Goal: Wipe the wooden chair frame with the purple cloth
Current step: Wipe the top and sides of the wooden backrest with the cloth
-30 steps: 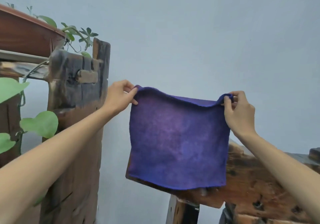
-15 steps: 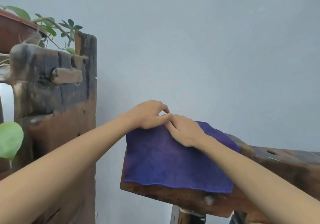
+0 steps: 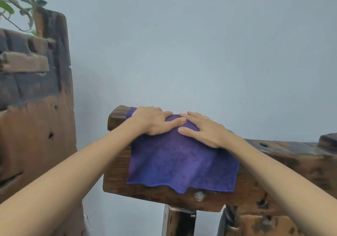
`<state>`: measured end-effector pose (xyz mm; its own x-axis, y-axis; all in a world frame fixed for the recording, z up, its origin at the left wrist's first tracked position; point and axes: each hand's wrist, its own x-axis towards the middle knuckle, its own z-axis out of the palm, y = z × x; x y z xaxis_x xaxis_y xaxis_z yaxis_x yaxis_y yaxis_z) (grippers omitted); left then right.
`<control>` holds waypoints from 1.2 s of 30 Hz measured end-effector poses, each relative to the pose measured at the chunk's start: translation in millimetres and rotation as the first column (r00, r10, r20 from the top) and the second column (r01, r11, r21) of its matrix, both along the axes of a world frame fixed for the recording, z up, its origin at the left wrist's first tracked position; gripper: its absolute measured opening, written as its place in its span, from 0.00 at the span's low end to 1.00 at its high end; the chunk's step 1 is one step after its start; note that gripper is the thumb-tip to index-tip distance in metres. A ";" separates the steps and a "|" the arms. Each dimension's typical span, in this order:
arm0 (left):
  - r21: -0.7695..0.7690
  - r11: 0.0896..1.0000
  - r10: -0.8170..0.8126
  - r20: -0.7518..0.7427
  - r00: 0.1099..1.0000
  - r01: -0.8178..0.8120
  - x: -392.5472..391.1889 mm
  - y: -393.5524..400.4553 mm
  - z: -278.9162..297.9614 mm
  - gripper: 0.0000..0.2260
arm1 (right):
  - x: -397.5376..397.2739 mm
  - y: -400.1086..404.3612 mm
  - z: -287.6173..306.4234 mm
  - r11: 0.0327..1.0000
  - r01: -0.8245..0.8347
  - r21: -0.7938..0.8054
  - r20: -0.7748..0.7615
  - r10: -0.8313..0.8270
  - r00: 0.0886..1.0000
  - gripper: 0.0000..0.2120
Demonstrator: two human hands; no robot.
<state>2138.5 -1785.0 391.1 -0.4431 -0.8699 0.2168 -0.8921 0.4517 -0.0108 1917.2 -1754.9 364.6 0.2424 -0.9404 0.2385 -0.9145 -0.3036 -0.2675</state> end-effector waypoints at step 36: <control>0.038 0.999 -0.020 0.212 0.977 0.012 -231.0 33.4 -36.3 0.58 | -241.7 31.0 -41.8 0.999 -0.008 0.051 -0.240 0.020 0.971 0.57</control>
